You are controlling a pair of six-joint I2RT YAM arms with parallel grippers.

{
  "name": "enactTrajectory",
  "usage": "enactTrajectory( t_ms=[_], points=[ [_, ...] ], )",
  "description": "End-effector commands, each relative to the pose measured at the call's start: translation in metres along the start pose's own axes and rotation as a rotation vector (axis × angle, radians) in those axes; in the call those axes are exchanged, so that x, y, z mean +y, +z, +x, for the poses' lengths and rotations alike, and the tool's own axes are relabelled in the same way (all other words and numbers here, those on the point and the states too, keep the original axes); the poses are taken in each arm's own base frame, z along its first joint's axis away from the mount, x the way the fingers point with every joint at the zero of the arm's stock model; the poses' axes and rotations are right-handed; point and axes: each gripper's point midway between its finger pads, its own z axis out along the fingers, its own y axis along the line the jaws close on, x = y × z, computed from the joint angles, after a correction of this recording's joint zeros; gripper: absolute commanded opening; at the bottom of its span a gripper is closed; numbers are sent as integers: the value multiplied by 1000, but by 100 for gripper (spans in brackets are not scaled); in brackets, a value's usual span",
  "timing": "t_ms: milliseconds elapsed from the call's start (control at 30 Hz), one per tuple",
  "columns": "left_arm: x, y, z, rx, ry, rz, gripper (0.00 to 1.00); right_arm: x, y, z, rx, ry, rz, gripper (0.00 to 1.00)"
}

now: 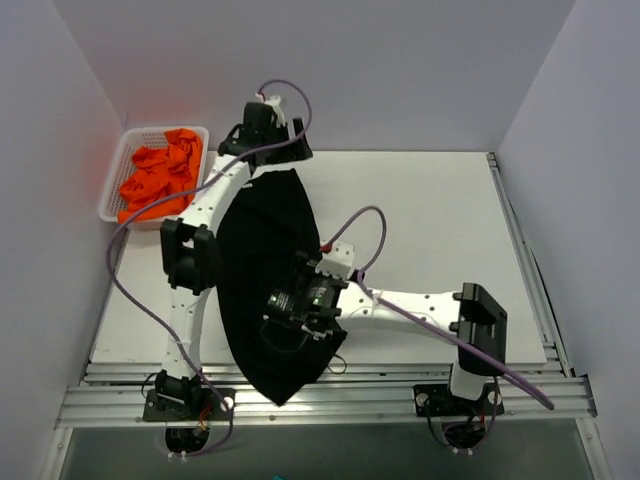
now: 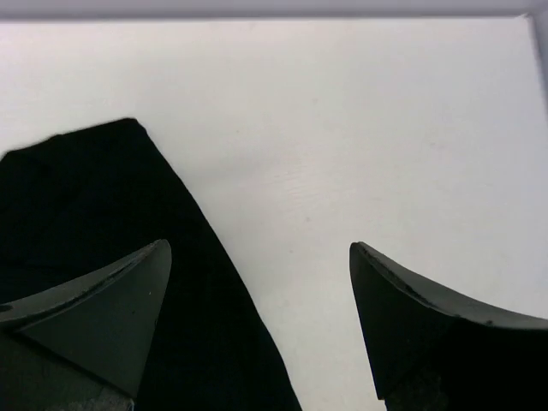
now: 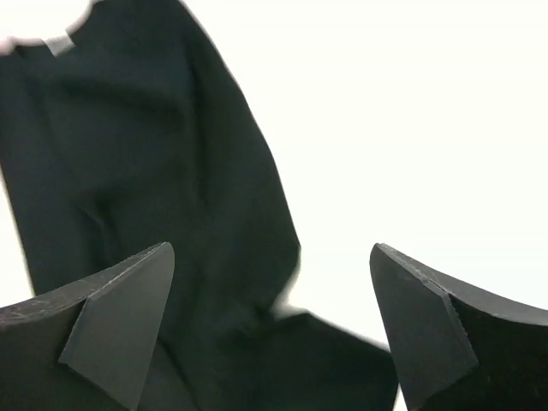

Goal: Fold and stack the t-shirts
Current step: Fold the tshirt

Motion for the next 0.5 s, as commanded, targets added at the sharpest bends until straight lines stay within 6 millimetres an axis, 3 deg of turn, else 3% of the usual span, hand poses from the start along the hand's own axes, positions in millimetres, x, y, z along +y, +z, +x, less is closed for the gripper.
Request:
enactTrajectory(
  t_ms=[0,33,67,100,133,167,200,233,267,300,333,367,400,467],
  points=[
    [-49,-126,-109,-321,64,82,94,-22,-7,-106,-270,-77,66,93],
    [-45,-138,-110,-337,55,69,94,-8,0,-115,-274,-12,48,93],
    [-26,-130,-90,-309,32,21,94,-14,24,-124,-264,-19,93,91],
    [-26,-159,-99,-356,22,15,94,2,36,-141,-262,-15,49,91],
    [-19,-165,-94,-359,11,-3,94,15,51,-131,-161,-24,-38,90],
    [-10,-168,-86,-353,1,-22,94,19,69,-134,-126,-17,-91,88],
    [3,-172,-68,-336,-21,-56,94,10,105,-149,-122,27,-93,87],
    [14,-176,-60,-331,-35,-79,94,22,120,-148,-65,40,-175,86],
    [25,-177,-41,-312,-43,-96,94,13,154,-144,-43,22,-140,85],
    [32,-178,-33,-308,-50,-112,94,24,166,-162,-63,10,-166,85],
    [36,-178,-24,-300,-56,-118,94,35,177,-161,-33,-15,-204,85],
    [37,-183,-23,-317,-53,-112,94,33,208,-143,14,-63,-176,85],
    [46,-176,-2,-280,-62,-127,94,49,216,-162,-5,-55,-206,84],
    [53,-174,7,-283,-70,-143,94,60,238,-157,27,-87,-231,84]
  ],
)
